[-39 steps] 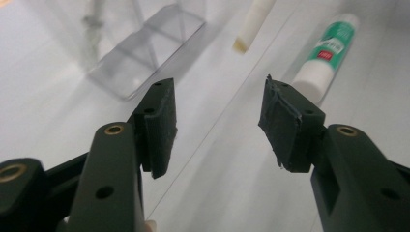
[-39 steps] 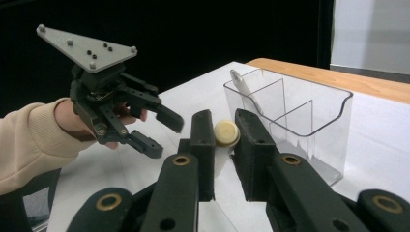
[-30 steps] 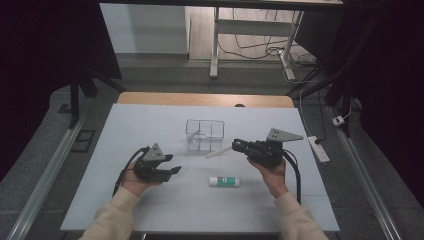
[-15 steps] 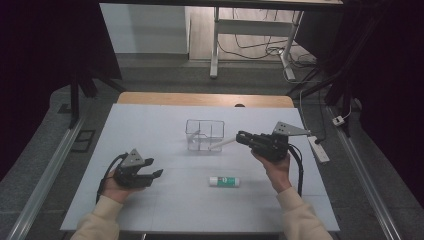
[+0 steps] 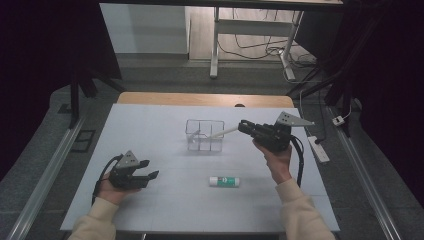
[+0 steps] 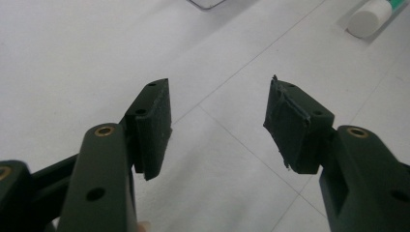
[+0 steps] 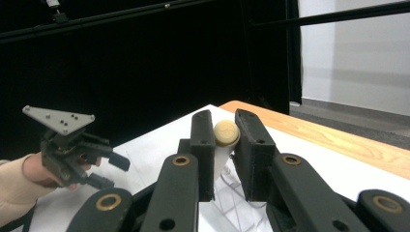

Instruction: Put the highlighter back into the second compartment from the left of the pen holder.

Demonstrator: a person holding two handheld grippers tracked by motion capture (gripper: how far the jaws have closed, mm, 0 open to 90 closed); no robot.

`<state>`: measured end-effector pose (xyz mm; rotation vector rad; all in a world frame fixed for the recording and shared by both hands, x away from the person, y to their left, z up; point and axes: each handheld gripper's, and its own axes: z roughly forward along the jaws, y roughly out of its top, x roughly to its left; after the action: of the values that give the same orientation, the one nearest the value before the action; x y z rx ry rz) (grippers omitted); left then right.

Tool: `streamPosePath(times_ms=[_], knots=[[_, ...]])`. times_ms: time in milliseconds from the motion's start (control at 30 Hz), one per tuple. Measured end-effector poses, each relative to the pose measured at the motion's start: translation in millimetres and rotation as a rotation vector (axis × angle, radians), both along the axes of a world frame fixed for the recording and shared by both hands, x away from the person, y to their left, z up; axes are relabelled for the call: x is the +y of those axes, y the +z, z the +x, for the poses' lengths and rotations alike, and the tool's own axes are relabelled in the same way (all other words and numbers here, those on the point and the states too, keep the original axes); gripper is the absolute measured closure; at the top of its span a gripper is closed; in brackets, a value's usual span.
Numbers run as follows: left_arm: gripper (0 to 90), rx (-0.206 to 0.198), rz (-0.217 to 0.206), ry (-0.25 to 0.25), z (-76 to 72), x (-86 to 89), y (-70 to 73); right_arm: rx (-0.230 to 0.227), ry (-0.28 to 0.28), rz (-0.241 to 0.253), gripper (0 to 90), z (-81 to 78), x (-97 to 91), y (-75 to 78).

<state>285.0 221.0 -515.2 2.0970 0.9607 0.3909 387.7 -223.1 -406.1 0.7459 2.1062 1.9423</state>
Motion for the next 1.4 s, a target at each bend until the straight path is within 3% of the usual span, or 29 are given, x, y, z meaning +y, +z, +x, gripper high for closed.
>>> streamPosePath(times_ms=[300,633,867,1133,1233,1400], knots=[[42.3,0.005,0.006,-0.009,2.9,-3.5,-1.5,-0.003,-0.014,-0.007,77.5,13.4,8.7,11.0],[41.8,0.012,0.009,-0.009,4.1,-4.1,-3.2,0.016,-0.02,-0.066,77.3,33.8,25.6,17.8],[41.6,0.012,0.015,-0.005,4.7,-3.9,-3.3,0.052,-0.02,-0.125,77.3,47.9,39.5,12.8],[41.6,0.014,0.025,-0.005,5.8,-3.3,-4.2,0.108,-0.015,-0.172,76.5,65.6,56.3,-3.2],[41.4,0.014,0.029,-0.007,5.8,-3.6,-4.6,0.137,-0.019,-0.184,64.2,70.7,62.0,-10.0],[41.1,0.017,0.031,-0.008,6.1,-3.9,-5.1,0.124,-0.03,-0.211,53.4,67.6,60.1,-11.1]])
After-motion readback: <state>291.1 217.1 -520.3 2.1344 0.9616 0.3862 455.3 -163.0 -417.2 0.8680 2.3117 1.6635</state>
